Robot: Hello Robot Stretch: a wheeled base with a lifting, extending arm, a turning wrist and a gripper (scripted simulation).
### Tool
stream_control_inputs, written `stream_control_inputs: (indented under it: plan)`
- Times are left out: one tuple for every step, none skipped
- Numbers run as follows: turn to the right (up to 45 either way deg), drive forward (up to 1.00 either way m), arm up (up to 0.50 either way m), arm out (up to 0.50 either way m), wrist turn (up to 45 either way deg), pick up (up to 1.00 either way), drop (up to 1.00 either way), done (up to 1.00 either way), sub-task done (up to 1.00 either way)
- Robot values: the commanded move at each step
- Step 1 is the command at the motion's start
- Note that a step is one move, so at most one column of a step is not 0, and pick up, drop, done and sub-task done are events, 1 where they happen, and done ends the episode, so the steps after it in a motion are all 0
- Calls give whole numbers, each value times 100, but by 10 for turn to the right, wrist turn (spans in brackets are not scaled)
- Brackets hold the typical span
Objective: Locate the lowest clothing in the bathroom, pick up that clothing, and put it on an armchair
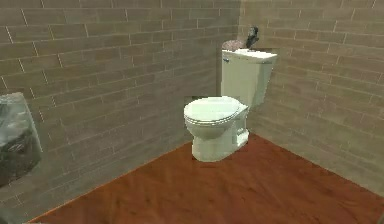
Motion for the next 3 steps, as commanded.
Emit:
stream_control_inputs:
  plan:
    - [300,0,0,0,0,0,0,0,0]
    - [0,100,0,0,0,0,0,0,0]
    - [30,0,0,0,0,0,0,0,0]
